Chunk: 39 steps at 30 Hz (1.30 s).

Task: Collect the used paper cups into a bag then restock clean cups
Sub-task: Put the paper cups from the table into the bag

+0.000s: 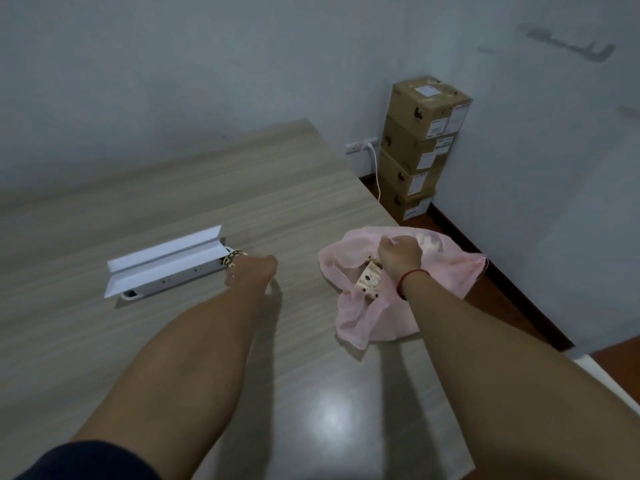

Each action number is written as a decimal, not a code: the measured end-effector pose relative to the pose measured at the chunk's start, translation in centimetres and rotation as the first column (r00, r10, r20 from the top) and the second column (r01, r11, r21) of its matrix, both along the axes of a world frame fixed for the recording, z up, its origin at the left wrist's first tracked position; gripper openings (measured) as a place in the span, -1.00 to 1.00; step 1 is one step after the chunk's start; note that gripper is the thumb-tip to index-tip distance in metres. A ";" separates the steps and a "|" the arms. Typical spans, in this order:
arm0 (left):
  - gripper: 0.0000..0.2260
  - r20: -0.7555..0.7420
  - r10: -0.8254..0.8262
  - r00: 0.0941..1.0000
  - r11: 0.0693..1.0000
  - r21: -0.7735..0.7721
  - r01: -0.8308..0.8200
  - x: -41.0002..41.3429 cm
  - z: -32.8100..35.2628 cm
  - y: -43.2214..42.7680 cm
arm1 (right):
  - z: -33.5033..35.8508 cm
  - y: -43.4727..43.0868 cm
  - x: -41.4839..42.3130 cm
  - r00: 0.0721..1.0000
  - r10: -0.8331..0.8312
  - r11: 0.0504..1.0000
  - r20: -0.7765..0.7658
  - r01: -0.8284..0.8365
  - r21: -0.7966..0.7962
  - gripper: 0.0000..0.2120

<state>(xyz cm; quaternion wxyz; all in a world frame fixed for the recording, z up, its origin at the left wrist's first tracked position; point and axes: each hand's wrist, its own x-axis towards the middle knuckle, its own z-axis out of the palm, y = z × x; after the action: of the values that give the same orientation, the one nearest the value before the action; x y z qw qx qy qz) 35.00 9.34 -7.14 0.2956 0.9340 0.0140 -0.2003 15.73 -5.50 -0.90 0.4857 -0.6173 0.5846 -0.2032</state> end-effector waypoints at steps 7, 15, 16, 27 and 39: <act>-0.35 -0.143 0.068 0.987 0.969 -0.227 -0.100 3.0 -2.7 0.1 | -1.9 0.8 1.5 0.999 -0.042 0.999 -0.021 0.041 -0.011 -0.72; -0.30 -0.376 0.263 0.889 0.884 -0.275 -0.378 3.3 -5.0 -0.6 | -2.9 1.4 1.5 0.998 -0.052 0.999 -0.039 0.052 -0.001 -0.72; -0.26 -0.364 0.291 0.885 0.875 -0.272 -0.400 3.0 -4.9 -0.8 | -3.0 1.3 1.3 0.997 -0.061 0.998 -0.038 0.061 -0.004 -0.73; -0.57 -0.226 -0.032 0.974 0.772 -0.625 -0.119 -1.2 -1.7 -3.4 | -0.1 0.2 -0.9 0.996 -0.089 0.996 0.008 0.089 0.014 -0.63; -0.71 -0.453 -0.436 0.777 0.765 -0.642 0.055 -9.1 2.9 -4.3 | 2.6 -1.2 -4.7 0.995 -0.102 0.994 -0.002 0.102 -0.042 -0.62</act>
<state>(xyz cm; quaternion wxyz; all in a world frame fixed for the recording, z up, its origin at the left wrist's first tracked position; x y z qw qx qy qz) 25.87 5.07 -4.20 0.5238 0.6787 -0.0899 -0.5068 11.01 -6.71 1.69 0.4605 -0.5971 0.6120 -0.2386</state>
